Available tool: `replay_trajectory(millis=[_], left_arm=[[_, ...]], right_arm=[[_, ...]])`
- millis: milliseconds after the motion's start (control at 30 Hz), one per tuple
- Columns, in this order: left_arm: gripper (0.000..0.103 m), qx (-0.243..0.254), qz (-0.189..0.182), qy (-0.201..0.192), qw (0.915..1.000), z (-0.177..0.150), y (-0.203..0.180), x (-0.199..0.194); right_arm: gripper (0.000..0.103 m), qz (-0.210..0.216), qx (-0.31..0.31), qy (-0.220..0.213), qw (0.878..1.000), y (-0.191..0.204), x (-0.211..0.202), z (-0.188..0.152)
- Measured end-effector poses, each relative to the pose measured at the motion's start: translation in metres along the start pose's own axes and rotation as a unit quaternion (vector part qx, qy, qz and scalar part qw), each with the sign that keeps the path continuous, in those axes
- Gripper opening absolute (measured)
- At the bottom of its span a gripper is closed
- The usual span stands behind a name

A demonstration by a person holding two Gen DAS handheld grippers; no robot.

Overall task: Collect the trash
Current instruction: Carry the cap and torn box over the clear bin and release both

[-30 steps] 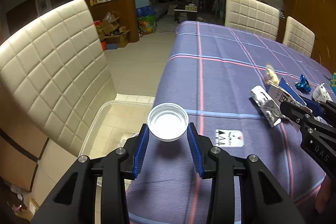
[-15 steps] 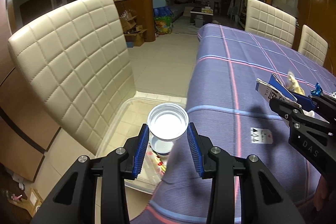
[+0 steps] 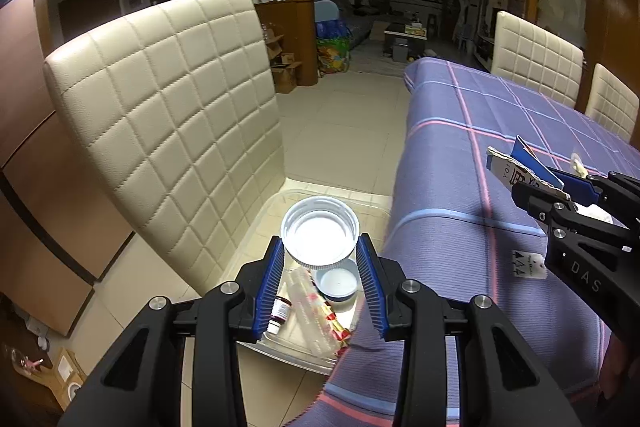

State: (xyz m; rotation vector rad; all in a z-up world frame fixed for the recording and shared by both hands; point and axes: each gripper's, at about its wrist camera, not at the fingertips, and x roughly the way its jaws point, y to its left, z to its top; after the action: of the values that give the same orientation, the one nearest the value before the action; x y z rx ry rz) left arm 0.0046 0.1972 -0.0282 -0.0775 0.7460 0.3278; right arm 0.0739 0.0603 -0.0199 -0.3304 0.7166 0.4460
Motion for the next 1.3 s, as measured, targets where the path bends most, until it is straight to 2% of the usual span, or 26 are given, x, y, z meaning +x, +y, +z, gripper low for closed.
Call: replay_trajectory(millis=[367,767,1300], left_arm=[[0.037,-0.02,0.031,-0.013,0.9992,0.0,0.025,-0.005],[0.037,-0.041,0.045,-0.01,0.9981,-0.001,0.047,0.0],[0.037,-0.064,0.06,-0.003,0.9962,-0.007,0.073,0.003]], right_arm=[[0.035,0.005,-0.012,-0.027,1.0,0.021,0.001,0.016],[0.035,0.022,-0.025,-0.021,0.999,0.048,0.015,0.028],[0.037,0.022,-0.028,-0.032,0.999,0.064,0.021,0.055]])
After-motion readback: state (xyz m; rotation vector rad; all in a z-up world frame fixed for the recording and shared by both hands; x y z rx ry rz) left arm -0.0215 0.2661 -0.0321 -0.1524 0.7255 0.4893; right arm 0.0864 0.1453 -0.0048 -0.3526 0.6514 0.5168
